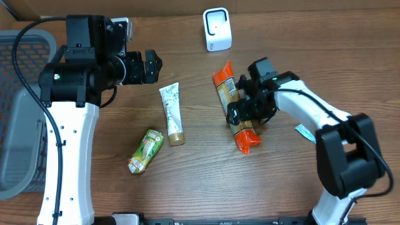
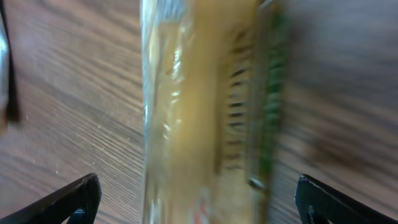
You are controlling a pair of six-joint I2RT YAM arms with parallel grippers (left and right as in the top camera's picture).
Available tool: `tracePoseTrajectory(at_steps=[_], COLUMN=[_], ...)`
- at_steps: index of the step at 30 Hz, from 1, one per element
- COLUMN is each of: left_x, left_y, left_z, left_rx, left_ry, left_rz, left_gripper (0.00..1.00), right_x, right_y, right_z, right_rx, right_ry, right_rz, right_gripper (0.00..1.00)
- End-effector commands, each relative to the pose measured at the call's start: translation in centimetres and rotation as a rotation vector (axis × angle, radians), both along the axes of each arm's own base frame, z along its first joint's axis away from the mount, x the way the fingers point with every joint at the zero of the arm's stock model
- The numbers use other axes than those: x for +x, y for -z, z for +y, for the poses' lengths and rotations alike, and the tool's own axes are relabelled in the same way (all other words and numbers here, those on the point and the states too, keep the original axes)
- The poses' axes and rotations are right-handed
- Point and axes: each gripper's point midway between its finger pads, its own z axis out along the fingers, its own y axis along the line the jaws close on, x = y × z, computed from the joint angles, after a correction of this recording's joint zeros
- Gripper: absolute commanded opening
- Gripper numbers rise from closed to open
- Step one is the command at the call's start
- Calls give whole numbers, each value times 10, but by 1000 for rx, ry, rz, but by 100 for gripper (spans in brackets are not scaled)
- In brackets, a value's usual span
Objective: Scan the item barcode
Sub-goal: 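Lift the spaghetti pack upright in front of the scanner, then hold the spaghetti pack over the scanner with the right gripper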
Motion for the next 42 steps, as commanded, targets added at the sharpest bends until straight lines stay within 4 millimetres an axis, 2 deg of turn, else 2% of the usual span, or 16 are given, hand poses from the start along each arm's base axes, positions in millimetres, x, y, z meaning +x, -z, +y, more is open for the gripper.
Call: tracePoseTrajectory(at_steps=[1,2,4,5,7,12,14,16,18,20,22,26,30,36,38,42], left_x=[2,2,2,2,2,2,2,2,2,2,2,2,2,2,2,2], left_y=[-3,-3,-3,-3,-3,-3,-3,-3,-3,-3,-3,-3,-3,-3,-3,-3], left_z=[0,0,0,0,0,0,0,0,0,0,0,0,0,0,0,0], left_rx=[13,13,13,13,13,13,13,13,13,13,13,13,13,13,13,13], left_ry=[15,15,15,15,15,15,15,15,15,15,15,15,15,15,15,15], left_rz=[-14,-14,-14,-14,-14,-14,-14,-14,-14,-14,-14,-14,-14,-14,-14,-14], left_gripper=[99,100,99,100,99,100,100,100,100,99,100,99,100,99,100,100], right_x=[-18,-19,-21,-22,-23,-25,-25,-23,-21,-18,-15,-26,-38,-58,-61,-62], right_y=[16,20,26,28,29,26,18,1,-25,-59,-121,-208,-259,-298,-304,-303], right_z=[16,17,17,17,18,22,26,30,37,42,46,41,30,26,25,24], right_rx=[47,43,39,36,42,74,104,152,232,324,481,720,787,813,818,814], right_ry=[-62,-65,-66,-60,-59,-46,-48,-48,-70,-89,-105,-142,-118,-141,-149,-145], right_rz=[59,69,83,91,99,121,131,134,114,71,-14,-135,-218,-323,-344,-343], right_gripper=[100,88,43,27,6,4,4,4,4,4,4,4,4,4,4,4])
